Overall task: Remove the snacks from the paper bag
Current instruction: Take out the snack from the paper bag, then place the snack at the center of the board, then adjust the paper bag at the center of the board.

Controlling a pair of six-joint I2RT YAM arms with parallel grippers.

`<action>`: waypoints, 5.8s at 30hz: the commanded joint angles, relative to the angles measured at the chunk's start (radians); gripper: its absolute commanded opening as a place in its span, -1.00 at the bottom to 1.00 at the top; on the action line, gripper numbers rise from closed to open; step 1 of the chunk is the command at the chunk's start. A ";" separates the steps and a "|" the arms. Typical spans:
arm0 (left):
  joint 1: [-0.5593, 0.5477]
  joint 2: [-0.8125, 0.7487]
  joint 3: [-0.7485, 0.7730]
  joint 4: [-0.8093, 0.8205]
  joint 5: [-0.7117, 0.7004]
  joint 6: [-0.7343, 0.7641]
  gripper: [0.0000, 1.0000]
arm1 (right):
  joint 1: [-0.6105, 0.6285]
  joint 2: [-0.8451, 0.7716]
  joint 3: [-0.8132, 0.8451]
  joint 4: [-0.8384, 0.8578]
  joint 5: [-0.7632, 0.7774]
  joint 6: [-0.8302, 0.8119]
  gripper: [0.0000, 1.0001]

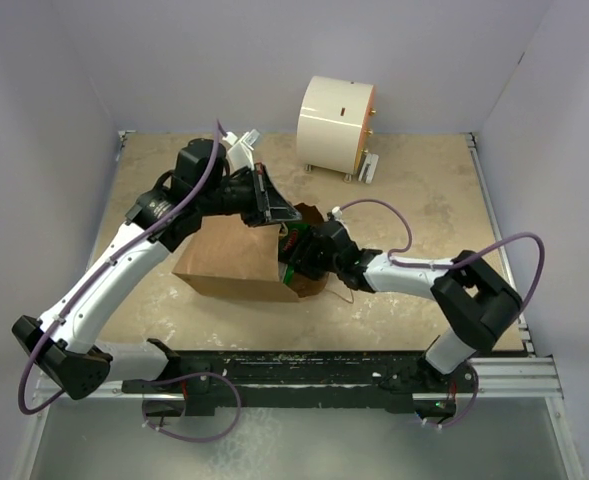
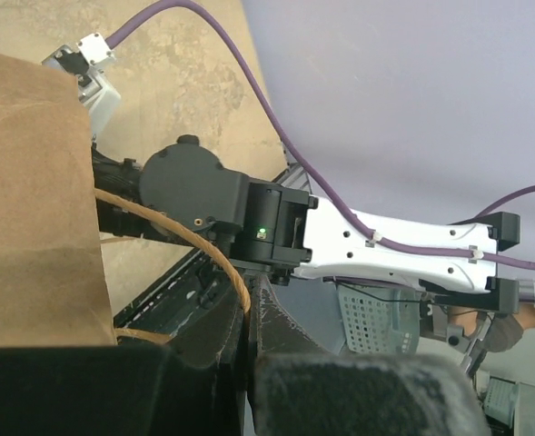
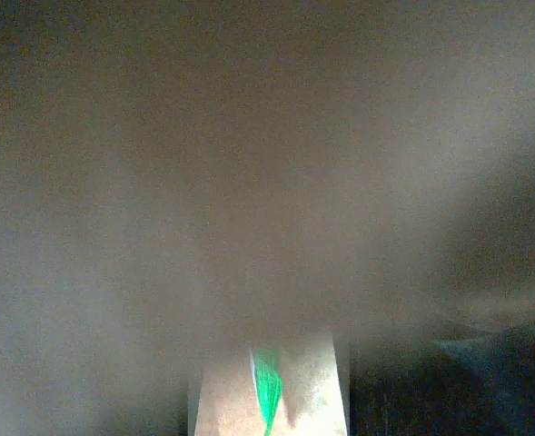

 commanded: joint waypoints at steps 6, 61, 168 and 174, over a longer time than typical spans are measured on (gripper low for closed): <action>0.030 0.000 0.181 -0.217 -0.070 0.125 -1.00 | 0.043 0.137 0.170 0.075 0.097 0.043 -0.31; 0.049 -0.053 0.252 -0.262 -0.603 0.177 -1.00 | 0.047 0.033 1.540 -0.971 0.177 -0.517 -1.00; 0.146 -0.021 0.415 -0.039 -0.532 1.082 -1.00 | -0.327 -0.084 0.516 -0.761 -0.315 -0.580 0.55; 0.051 -0.024 0.330 -0.081 -0.437 1.033 -1.00 | -0.334 -0.122 0.497 -0.822 -0.316 -0.651 0.62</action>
